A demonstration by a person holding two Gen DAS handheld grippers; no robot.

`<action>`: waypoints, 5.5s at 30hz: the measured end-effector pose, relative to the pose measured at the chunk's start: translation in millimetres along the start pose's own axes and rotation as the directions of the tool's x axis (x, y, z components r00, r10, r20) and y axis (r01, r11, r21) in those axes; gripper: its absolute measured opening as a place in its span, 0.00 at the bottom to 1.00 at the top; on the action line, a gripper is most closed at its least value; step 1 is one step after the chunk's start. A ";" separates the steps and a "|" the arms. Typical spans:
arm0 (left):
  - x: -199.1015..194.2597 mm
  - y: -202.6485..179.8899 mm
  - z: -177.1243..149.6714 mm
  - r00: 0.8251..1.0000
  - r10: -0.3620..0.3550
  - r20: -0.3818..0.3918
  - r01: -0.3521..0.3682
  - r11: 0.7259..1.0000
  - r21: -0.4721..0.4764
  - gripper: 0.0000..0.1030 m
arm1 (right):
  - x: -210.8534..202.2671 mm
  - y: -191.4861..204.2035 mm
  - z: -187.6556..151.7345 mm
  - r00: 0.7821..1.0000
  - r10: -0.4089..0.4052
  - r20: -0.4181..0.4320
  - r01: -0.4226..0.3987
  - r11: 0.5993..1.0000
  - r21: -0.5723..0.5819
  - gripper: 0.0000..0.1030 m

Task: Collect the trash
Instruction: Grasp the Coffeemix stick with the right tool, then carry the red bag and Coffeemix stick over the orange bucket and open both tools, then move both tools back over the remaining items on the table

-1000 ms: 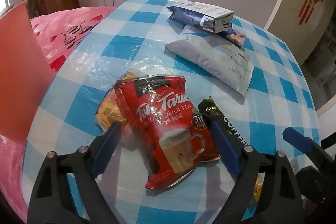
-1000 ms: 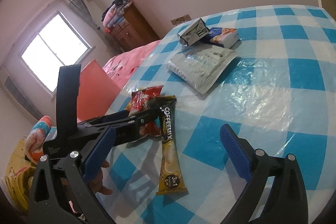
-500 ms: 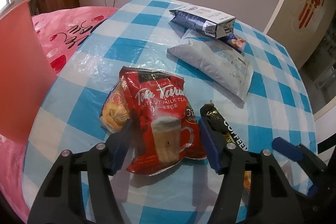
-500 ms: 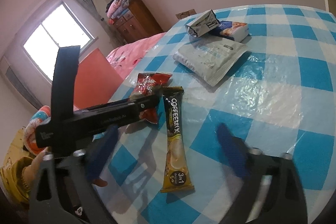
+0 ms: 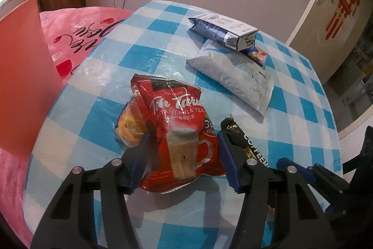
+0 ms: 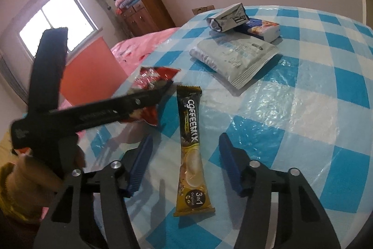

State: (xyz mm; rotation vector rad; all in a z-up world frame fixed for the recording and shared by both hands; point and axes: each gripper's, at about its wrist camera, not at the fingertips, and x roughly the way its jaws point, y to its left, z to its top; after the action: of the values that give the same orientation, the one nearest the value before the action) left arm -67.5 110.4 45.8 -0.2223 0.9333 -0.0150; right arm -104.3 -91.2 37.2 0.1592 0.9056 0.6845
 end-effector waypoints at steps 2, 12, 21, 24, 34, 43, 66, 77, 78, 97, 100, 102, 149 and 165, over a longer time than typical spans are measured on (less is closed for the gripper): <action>-3.5 1.8 0.1 1.000 -0.010 0.005 0.010 1.000 -0.003 0.56 | 2.1 4.2 -0.3 1.000 -0.015 -0.004 0.015 1.000 -0.018 0.54; -18.8 9.9 -1.1 0.998 -0.062 0.032 0.061 0.998 0.012 0.56 | 12.5 18.7 -2.1 0.997 -0.082 -0.017 0.080 0.992 -0.095 0.34; -27.0 21.8 -4.8 0.994 -0.092 0.053 0.090 0.995 0.039 0.56 | 21.2 21.8 -2.1 0.991 -0.129 -0.038 0.124 0.986 -0.113 0.33; -27.3 27.7 -5.8 0.993 -0.105 0.057 0.102 0.994 0.041 0.56 | 22.9 24.6 -2.9 0.988 -0.149 -0.040 0.143 0.982 -0.125 0.31; -27.6 36.8 -9.3 0.987 -0.145 0.064 0.140 0.987 0.078 0.56 | 22.9 24.3 -3.3 0.984 -0.174 -0.038 0.168 0.977 -0.129 0.20; -32.2 41.4 -11.7 0.977 -0.197 0.078 0.189 0.976 0.106 0.56 | 15.0 25.3 -5.4 0.974 -0.225 0.008 0.225 0.966 -0.124 0.12; -65.8 44.6 -5.0 0.947 -0.285 0.151 0.260 0.951 0.165 0.56 | -28.3 16.0 23.5 0.970 -0.207 0.129 0.198 0.977 0.076 0.10; -101.3 55.2 15.1 0.924 -0.297 0.240 0.260 0.950 0.171 0.56 | -41.7 33.8 62.6 0.982 -0.072 0.172 0.048 0.989 0.140 0.10; -105.9 58.9 17.7 0.923 -0.291 0.253 0.255 0.953 0.166 0.56 | -41.0 38.9 67.6 0.983 -0.060 0.172 0.037 0.991 0.132 0.10; -175.6 174.1 46.1 0.901 -0.023 0.434 0.050 0.997 -0.051 0.56 | 12.7 182.7 157.7 0.964 0.244 0.108 -0.233 0.967 -0.099 0.10; -178.0 192.5 47.6 0.900 0.018 0.435 0.023 0.996 -0.088 0.56 | 24.4 206.9 168.4 0.956 0.278 0.093 -0.265 0.955 -0.129 0.10; -176.1 201.8 48.6 0.902 0.043 0.429 0.004 0.994 -0.107 0.56 | 36.0 220.5 175.6 0.952 0.296 0.077 -0.283 0.948 -0.145 0.10; -161.5 139.9 41.2 0.901 -0.005 0.433 0.015 1.000 -0.019 0.90 | -15.1 106.6 104.5 0.905 -0.181 0.386 0.203 0.979 -0.015 0.95; -144.1 89.1 33.1 0.923 -0.055 0.382 0.034 0.997 0.062 0.90 | -30.0 50.3 72.1 0.901 -0.260 0.347 0.241 0.966 0.100 0.95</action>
State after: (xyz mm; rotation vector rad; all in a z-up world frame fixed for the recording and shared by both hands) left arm -134.4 219.2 161.8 -0.1869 0.5351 -0.0376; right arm -85.7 -59.4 122.5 0.2042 0.5790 0.3726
